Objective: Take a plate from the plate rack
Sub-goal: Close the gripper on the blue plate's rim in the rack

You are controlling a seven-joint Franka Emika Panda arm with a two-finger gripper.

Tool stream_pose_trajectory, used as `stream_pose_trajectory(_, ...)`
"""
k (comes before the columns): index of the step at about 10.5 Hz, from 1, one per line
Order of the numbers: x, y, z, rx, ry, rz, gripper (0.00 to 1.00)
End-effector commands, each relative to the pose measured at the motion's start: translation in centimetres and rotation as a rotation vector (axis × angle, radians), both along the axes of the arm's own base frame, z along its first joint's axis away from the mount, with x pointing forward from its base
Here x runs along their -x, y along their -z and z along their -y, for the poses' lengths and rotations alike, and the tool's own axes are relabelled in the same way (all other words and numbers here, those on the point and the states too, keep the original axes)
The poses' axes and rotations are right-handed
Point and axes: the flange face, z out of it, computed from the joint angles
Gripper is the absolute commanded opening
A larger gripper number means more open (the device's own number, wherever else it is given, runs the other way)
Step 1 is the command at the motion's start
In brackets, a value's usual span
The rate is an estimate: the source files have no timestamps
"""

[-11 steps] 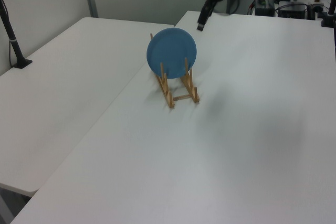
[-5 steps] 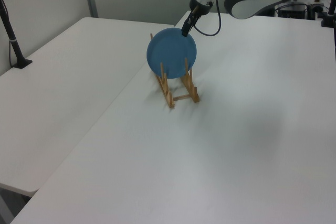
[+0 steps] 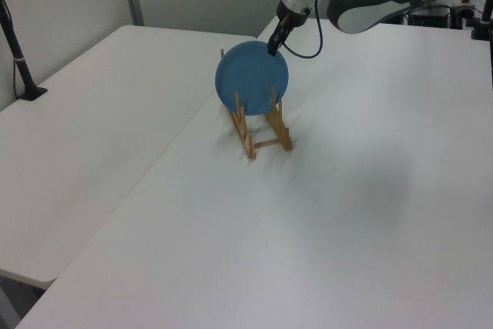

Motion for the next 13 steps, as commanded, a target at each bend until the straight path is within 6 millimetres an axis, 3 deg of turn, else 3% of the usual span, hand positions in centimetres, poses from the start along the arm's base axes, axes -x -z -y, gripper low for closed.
stream_pose_trajectory(1,-0.3,-0.2,0.1,0.011,0.009,0.027,0.34)
stream_pose_trajectory(8,-0.4,0.7,0.0,0.036,-0.001,0.017,0.34)
stream_pose_trajectory(10,-0.5,0.9,-0.1,0.037,-0.001,0.014,0.25)
stream_pose_trajectory(11,-0.5,0.9,-0.1,0.037,-0.001,0.014,0.16)
stream_pose_trajectory(13,-0.5,0.7,0.1,0.038,-0.001,0.016,0.14)
